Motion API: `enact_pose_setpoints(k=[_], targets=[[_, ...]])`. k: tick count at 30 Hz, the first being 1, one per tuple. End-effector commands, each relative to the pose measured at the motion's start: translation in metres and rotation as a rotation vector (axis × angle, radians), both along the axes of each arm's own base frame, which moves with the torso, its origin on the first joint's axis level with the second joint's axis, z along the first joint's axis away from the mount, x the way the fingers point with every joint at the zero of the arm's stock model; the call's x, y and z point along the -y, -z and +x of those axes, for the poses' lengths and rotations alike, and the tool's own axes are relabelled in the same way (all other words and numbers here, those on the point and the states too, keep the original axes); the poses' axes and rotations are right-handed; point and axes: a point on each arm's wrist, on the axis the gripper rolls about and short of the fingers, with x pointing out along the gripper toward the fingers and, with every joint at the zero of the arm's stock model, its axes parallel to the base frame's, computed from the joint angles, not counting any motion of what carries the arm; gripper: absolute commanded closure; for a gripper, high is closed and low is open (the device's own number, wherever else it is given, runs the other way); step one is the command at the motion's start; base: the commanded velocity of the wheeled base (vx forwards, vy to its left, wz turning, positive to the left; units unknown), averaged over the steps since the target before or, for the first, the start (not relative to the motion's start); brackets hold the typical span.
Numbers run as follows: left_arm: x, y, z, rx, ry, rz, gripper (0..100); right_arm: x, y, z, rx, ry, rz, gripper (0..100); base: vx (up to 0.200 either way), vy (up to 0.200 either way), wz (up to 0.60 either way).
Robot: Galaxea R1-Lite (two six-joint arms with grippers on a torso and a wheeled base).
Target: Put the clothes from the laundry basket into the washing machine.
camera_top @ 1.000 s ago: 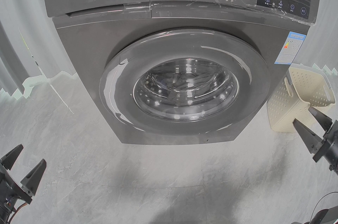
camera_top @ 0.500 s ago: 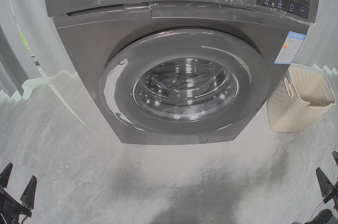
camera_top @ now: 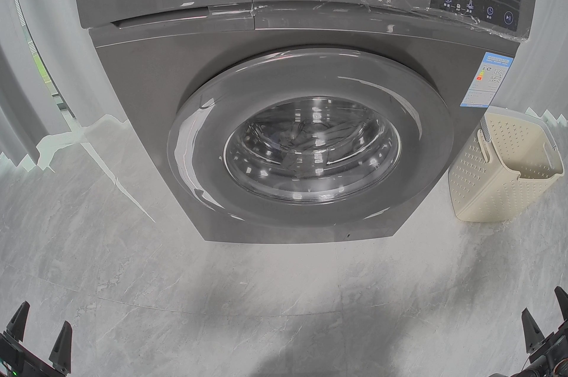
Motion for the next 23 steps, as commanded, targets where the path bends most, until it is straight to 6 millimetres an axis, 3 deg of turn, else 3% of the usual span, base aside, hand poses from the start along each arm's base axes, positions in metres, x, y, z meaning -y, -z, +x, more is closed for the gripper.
enact_pose_setpoints(k=[1,7,11,23], targets=[[0.0001,0.0092,-0.0038,-0.015,-0.031,0.034,0,-0.0004,0.0044,-0.0002,-0.005,0.024,0.018,0,0.000,0.000,0.00],[0.0011,0.0093,-0.0039,-0.018,0.018,0.054,0,-0.0004,0.0034,0.0048,-0.077,-0.019,0.003,0,0.000,0.000,0.00],[0.0010,0.0102,-0.0030,-0.008,0.015,0.056,0,-0.0004,0.0052,-0.0018,0.024,-0.017,-0.015,0,0.000,0.000,0.00],[0.0010,0.0102,-0.0030,-0.009,0.010,0.060,0,0.0001,0.0051,-0.0009,0.010,0.011,-0.012,0,0.000,0.000,0.00]])
